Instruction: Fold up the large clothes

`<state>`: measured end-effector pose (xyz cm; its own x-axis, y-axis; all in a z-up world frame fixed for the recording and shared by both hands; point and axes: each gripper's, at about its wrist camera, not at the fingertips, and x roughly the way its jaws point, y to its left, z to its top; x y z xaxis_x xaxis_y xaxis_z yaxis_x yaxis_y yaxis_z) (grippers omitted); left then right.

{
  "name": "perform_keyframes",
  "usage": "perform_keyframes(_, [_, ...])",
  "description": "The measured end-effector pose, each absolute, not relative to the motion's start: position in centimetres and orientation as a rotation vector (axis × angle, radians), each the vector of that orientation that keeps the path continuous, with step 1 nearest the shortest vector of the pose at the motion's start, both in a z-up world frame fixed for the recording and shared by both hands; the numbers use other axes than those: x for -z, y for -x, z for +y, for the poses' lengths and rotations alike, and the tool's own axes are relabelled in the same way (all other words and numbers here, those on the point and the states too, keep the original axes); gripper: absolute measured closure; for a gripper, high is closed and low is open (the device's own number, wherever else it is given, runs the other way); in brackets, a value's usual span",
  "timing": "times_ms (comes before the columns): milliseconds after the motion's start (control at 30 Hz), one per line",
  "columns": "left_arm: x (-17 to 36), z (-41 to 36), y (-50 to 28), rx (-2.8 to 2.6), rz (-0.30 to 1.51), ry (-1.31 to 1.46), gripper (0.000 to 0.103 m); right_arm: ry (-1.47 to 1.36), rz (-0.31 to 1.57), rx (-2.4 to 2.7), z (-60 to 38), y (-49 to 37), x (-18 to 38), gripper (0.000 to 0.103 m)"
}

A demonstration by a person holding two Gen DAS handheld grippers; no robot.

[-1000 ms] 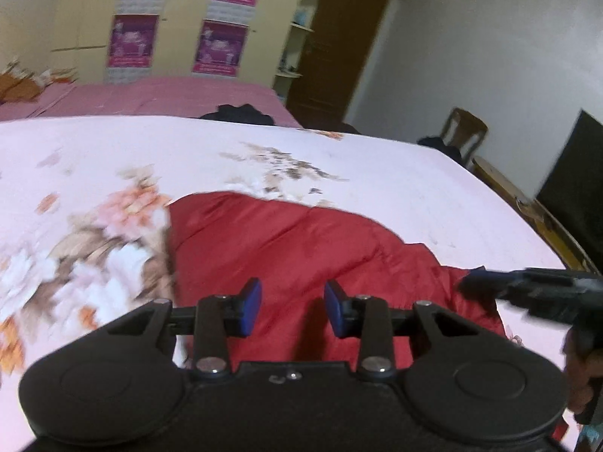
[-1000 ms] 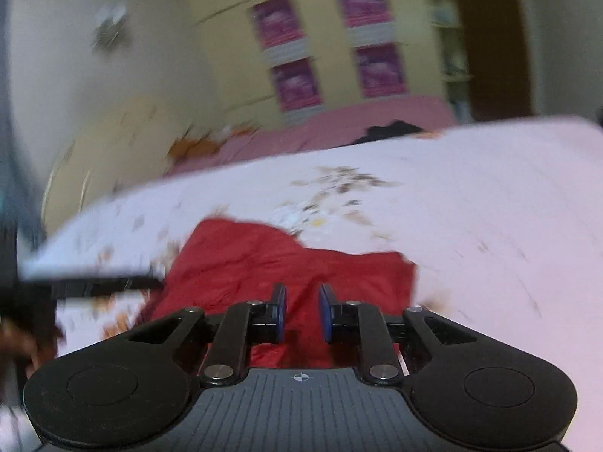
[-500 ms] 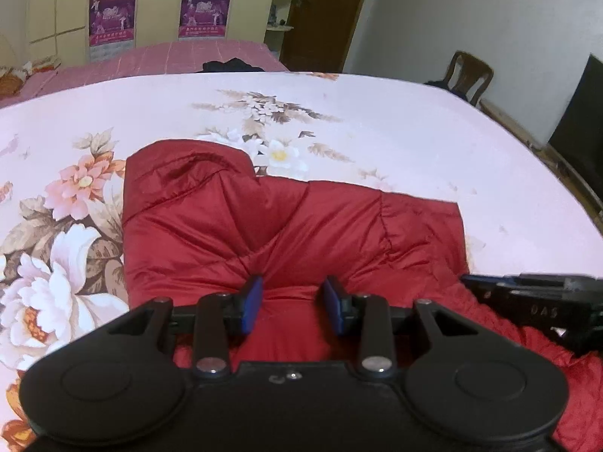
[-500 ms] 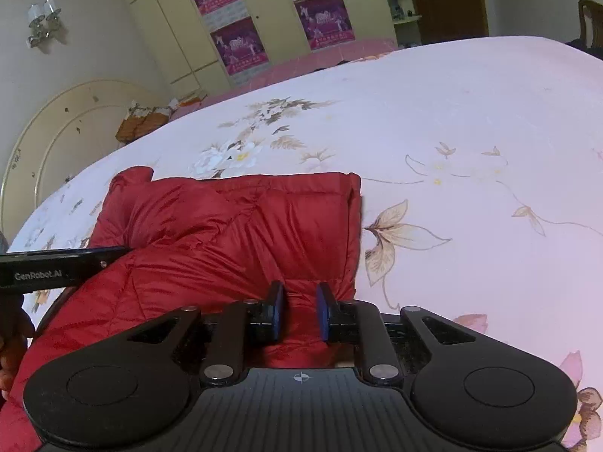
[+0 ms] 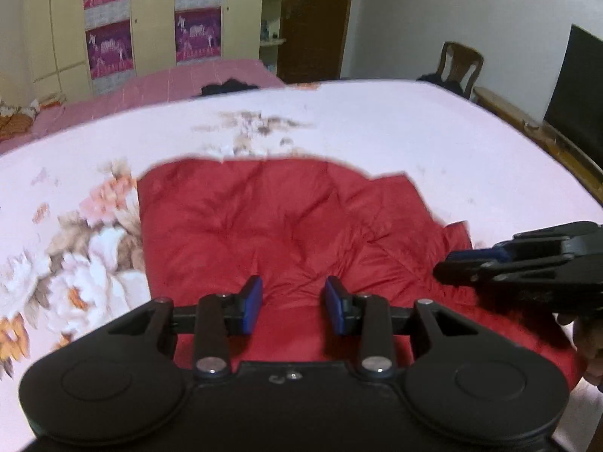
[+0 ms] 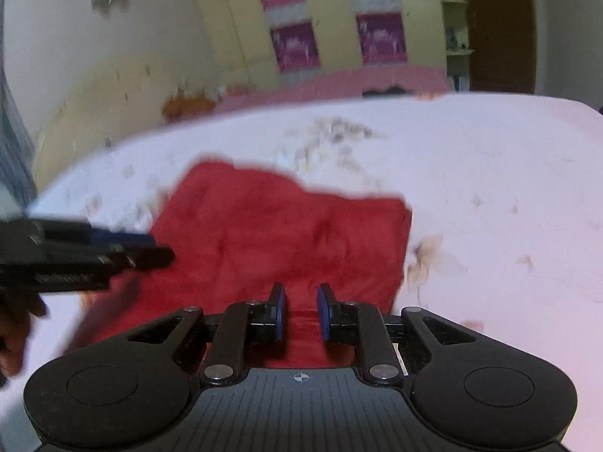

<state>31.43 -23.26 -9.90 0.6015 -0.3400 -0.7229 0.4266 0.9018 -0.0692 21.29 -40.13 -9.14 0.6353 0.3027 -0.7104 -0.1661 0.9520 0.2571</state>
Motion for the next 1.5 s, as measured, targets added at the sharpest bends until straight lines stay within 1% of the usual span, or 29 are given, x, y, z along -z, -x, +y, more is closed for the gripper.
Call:
perform_keyframes(100, [11.1,-23.4,-31.7,0.427,0.829,-0.111,0.066,-0.202,0.882,-0.244,-40.1,-22.5,10.4,0.086])
perform_keyframes(200, [10.5,-23.2,-31.2,0.425,0.820,-0.111,0.067,-0.169,0.883,-0.247,-39.9,-22.6,9.6,0.085])
perform_keyframes(300, [8.8,-21.7,-28.9,0.451,0.778,-0.057,0.067,-0.175,0.796,-0.273,-41.0,-19.6,6.7,0.085])
perform_keyframes(400, [7.8,-20.2,-25.9,0.467,0.754,-0.017,0.067,-0.193,0.750,-0.327,-41.3,-16.4,4.6,0.085])
perform_keyframes(467, [7.5,-19.4,-23.8,0.475,0.750,0.006,0.067,-0.188,0.727,-0.389,-40.8,-14.1,3.8,0.085])
perform_keyframes(533, [7.5,-19.0,-22.1,0.477,0.750,0.007,0.070,-0.151,0.714,-0.440,-39.8,-12.3,3.7,0.085])
perform_keyframes(667, [8.1,-19.1,-20.0,0.473,0.747,-0.025,0.070,-0.050,0.700,-0.492,-38.2,-9.7,5.1,0.085])
perform_keyframes(833, [10.5,-19.9,-19.8,0.466,0.753,-0.074,0.069,0.035,0.778,-0.450,-36.9,-10.5,9.2,0.085])
perform_keyframes(933, [12.1,-20.4,-19.0,0.457,0.721,-0.129,0.068,-0.035,0.844,-0.427,-37.2,-11.4,11.8,0.086])
perform_keyframes(1000, [12.9,-20.9,-18.6,0.438,0.706,-0.155,0.068,-0.064,0.846,-0.415,-37.1,-11.8,12.9,0.086])
perform_keyframes(1100, [12.2,-20.5,-19.2,0.432,0.738,-0.111,0.068,-0.046,0.868,-0.417,-36.9,-12.0,11.8,0.085])
perform_keyframes(1167, [11.3,-20.3,-19.0,0.440,0.738,-0.111,0.068,-0.082,0.860,-0.414,-37.8,-12.1,10.6,0.085])
perform_keyframes(1233, [10.0,-19.5,-19.0,0.431,0.710,-0.093,0.058,-0.153,0.819,-0.385,-39.4,-12.0,9.0,0.085])
perform_keyframes(1267, [9.5,-19.0,-19.0,0.423,0.687,-0.074,0.042,-0.186,0.795,-0.367,-40.2,-12.0,8.2,0.085])
perform_keyframes(1300, [9.2,-18.5,-19.1,0.410,0.665,-0.053,0.027,-0.220,0.772,-0.343,-41.1,-12.3,7.6,0.085])
perform_keyframes(1333, [8.9,-17.9,-19.7,0.395,0.646,-0.032,0.025,-0.251,0.754,-0.317,-41.9,-12.9,7.2,0.083])
perform_keyframes(1400, [8.8,-17.2,-21.4,0.374,0.650,-0.017,0.030,-0.286,0.712,-0.261,-43.1,-14.6,6.9,0.037])
perform_keyframes(1467, [8.7,-16.6,-23.5,0.358,0.653,0.010,0.030,-0.309,0.682,-0.242,-43.8,-16.5,6.6,0.036])
perform_keyframes(1500, [8.7,-16.4,-24.6,0.364,0.657,0.035,0.030,-0.337,0.689,-0.249,-44.1,-17.7,6.8,0.038])
